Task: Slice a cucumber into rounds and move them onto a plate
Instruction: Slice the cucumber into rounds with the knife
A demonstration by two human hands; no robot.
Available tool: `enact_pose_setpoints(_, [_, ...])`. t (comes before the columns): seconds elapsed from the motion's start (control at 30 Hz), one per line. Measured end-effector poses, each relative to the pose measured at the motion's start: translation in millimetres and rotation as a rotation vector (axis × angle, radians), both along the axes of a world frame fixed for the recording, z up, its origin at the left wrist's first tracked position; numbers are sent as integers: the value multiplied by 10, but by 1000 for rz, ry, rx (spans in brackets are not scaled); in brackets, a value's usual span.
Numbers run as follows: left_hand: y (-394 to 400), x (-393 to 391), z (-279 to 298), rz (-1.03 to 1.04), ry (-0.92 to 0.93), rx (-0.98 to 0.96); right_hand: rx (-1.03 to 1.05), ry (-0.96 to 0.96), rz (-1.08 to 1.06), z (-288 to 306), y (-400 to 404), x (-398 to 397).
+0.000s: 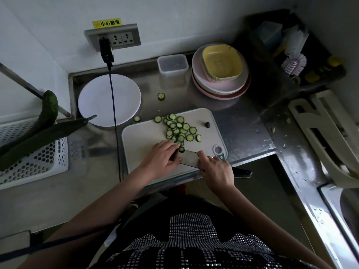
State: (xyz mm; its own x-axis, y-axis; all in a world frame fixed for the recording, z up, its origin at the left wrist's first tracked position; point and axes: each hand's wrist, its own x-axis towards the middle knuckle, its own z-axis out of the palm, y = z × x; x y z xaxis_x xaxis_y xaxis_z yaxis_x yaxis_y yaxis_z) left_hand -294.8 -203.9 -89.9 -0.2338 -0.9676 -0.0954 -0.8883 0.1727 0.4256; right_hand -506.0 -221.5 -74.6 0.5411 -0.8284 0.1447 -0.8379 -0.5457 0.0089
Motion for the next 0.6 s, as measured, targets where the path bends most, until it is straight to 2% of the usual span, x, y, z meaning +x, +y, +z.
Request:
enact_pose_setpoints(0.13, [11,-22,26,63,63,-134,-7,8,-8,10,24,-37])
enact_pose_setpoints(0.23, [82,-120,49,-64,100,-256,-9,9,-17,22,29,-48])
enact_pose_setpoints(0.33, [87,-219,17,-111,57,-201,-3,10,9,16,53,-58])
enact_pose_setpoints(0.5, [33,-158,-38,45,39,-114,11,24,19,6,55,-114])
enact_pose_setpoints(0.6, [74,-48,-55,319,116,-205,123,-75,-139,99,42,-152])
